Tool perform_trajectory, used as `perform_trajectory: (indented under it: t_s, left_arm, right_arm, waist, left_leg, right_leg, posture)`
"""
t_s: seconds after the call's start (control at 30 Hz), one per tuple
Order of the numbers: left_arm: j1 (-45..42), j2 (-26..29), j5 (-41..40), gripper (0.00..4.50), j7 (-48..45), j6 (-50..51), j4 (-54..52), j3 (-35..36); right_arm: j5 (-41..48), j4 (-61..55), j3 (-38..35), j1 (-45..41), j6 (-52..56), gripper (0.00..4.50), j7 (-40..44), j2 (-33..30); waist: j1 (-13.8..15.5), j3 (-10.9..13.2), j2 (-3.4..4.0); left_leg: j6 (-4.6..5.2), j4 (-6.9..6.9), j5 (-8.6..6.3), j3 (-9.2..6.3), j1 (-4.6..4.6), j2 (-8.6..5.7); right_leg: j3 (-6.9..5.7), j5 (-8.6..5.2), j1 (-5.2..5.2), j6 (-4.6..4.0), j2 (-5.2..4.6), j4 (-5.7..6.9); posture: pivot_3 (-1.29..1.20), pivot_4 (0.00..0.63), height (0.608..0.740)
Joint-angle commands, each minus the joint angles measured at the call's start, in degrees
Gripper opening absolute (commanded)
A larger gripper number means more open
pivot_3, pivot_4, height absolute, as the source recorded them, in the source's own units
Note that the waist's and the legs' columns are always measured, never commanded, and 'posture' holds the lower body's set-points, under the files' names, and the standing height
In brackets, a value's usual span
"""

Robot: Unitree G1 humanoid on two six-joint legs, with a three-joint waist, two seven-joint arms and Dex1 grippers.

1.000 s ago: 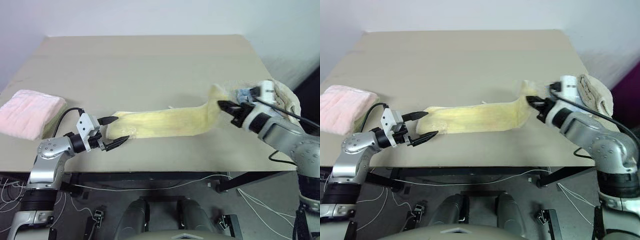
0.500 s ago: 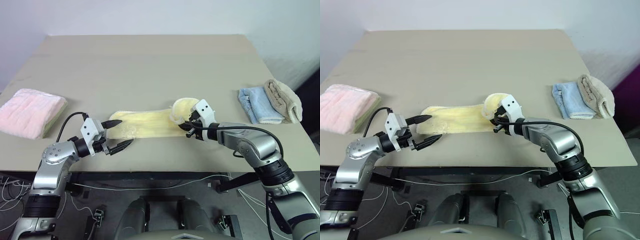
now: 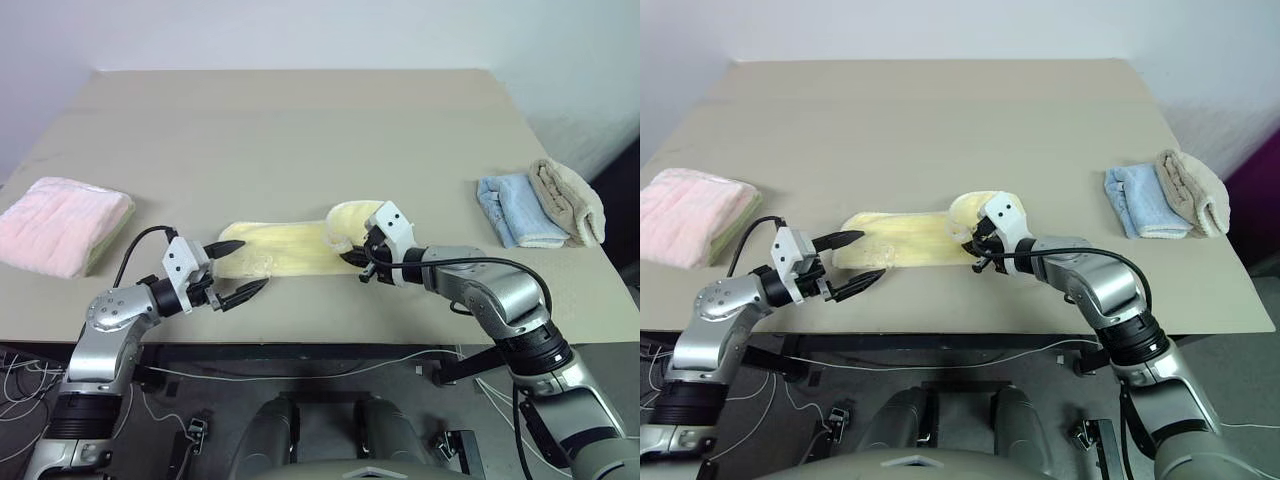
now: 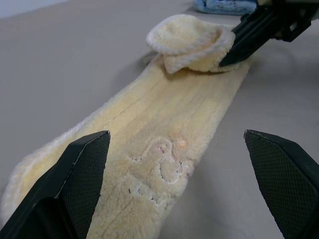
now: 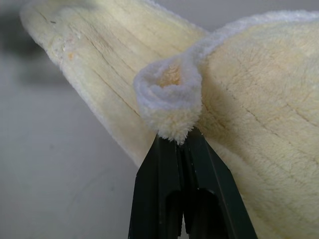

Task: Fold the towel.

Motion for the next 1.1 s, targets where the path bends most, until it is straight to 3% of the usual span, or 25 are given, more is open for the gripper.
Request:
perform_trajectory:
  t_s: [0.03,0.1,0.4,0.57,0.67,0.97,1.1]
  left_arm:
    - [-0.85,0.13,-0.16,4.50,-0.06,-0.40,-1.38,0.03]
    - [-0.87,0.12,-0.17,4.50,-0.17,-0.42,-1.31,0.07]
    - [0.68,-0.16,-1.25,4.50,1.10,0.70,-2.72,1.42]
    - [3.14,-1.73,-5.56,4.50,5.07,5.15,-6.99,4.15]
    - [4.15,-2.81,-7.50,4.50,7.55,7.82,-9.05,5.33]
    - [8.93,-6.86,-9.17,4.50,18.26,15.32,-15.69,6.80]
    - [12.13,-8.92,-10.44,4.50,23.23,18.14,-19.89,7.47]
  right_arm:
    - [0.30,-2.08,-2.34,0.35,0.94,0.46,1.06,1.06]
    - [0.87,-2.79,-2.88,0.82,1.65,0.97,1.95,1.17]
    - [1.69,-8.41,-10.19,2.44,0.14,4.00,5.71,-3.06]
    - [2.40,-6.15,-16.20,1.12,-2.51,4.00,8.31,-5.19]
    - [0.15,-0.29,-16.05,-1.35,-5.49,3.42,9.01,-4.21]
    - [-8.02,21.91,-9.92,-6.27,-23.27,0.44,14.48,6.31]
    - [-12.49,28.64,-6.70,-5.03,-29.88,0.44,16.96,8.93]
  waist:
    - [-0.02,0.00,0.00]
    - [-0.02,0.00,0.00]
    - [0.05,0.00,0.00]
    - [0.03,0.00,0.00]
    - [-0.08,0.01,0.00]
    - [-0.19,0.00,0.00]
    - [-0.03,0.01,0.00]
  left_leg:
    - [0.00,0.00,0.00,0.00,0.00,0.00]
    - [0.00,-0.01,0.00,0.00,0.00,0.00]
    - [0.00,0.00,0.00,0.00,0.00,-0.01]
    - [0.00,-0.02,0.00,-0.01,0.00,0.00]
    - [0.00,-0.02,0.00,-0.01,0.02,0.00]
    - [0.00,-0.03,0.00,0.01,0.03,0.00]
    - [-0.01,-0.02,0.00,0.02,0.02,-0.03]
  right_leg:
    - [0.00,0.00,0.00,0.00,0.00,0.00]
    - [0.00,0.00,0.00,0.00,0.00,0.00]
    - [0.00,0.00,0.01,0.00,-0.01,-0.01]
    - [0.00,0.00,0.02,0.00,-0.02,-0.03]
    - [0.01,0.00,0.03,0.00,-0.01,-0.02]
    - [-0.01,0.00,0.01,0.00,0.03,0.00]
    - [-0.03,0.00,0.01,0.00,0.02,0.00]
  posture:
    - [0.00,0.150,0.740]
    - [0.00,0.150,0.740]
    - [0.00,0.150,0.740]
    - [0.00,0.150,0.740]
    - [0.00,0.150,0.740]
    - [0.00,0.150,0.740]
    - [0.00,0.150,0.740]
